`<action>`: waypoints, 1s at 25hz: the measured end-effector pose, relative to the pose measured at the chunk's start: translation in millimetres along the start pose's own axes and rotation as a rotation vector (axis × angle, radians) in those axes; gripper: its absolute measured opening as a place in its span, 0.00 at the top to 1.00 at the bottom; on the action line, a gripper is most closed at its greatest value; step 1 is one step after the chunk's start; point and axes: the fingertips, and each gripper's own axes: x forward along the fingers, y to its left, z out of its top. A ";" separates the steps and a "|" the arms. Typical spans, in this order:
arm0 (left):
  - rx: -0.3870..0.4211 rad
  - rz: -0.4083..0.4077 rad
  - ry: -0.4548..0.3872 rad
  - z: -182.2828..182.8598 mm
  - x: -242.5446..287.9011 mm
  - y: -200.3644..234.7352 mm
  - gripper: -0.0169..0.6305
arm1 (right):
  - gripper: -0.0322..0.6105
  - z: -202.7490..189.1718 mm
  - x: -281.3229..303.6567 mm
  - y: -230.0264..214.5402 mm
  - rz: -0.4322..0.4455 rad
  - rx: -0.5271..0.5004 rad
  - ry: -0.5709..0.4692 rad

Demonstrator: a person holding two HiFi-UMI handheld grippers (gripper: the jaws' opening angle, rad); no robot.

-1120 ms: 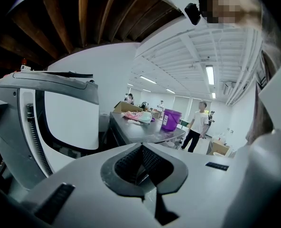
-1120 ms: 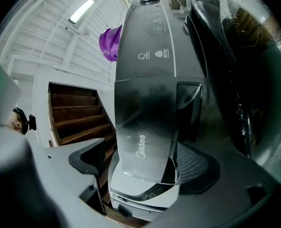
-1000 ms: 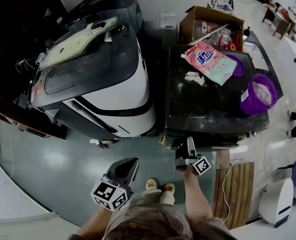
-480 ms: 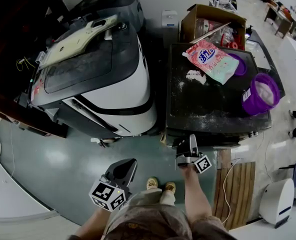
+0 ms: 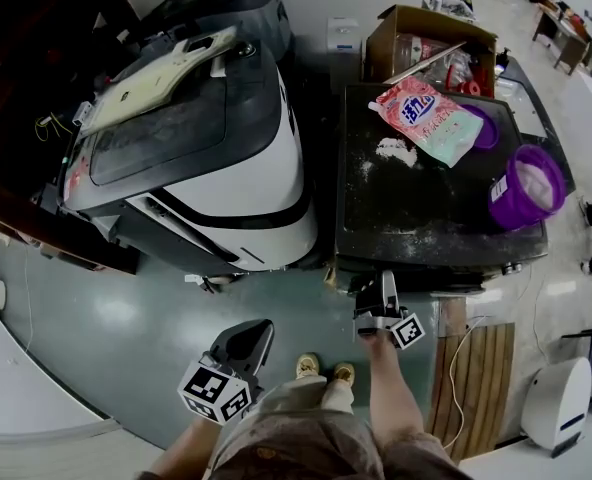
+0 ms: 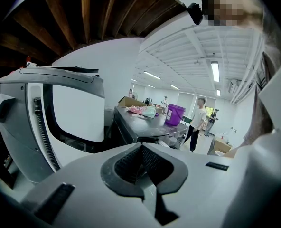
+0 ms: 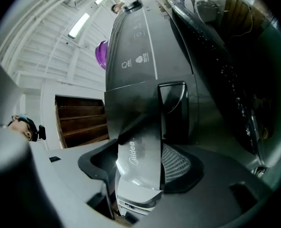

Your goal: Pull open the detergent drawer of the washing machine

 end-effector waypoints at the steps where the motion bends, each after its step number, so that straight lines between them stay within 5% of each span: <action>1: 0.000 0.001 0.001 -0.6 -0.6 0.5 0.94 | 0.52 -0.2 -1.0 -1.0 -0.003 0.001 -0.003; 25: -0.022 -0.010 0.010 -7.4 -7.1 -9.0 0.94 | 0.64 -5.5 -27.6 6.1 -0.024 -0.002 -0.015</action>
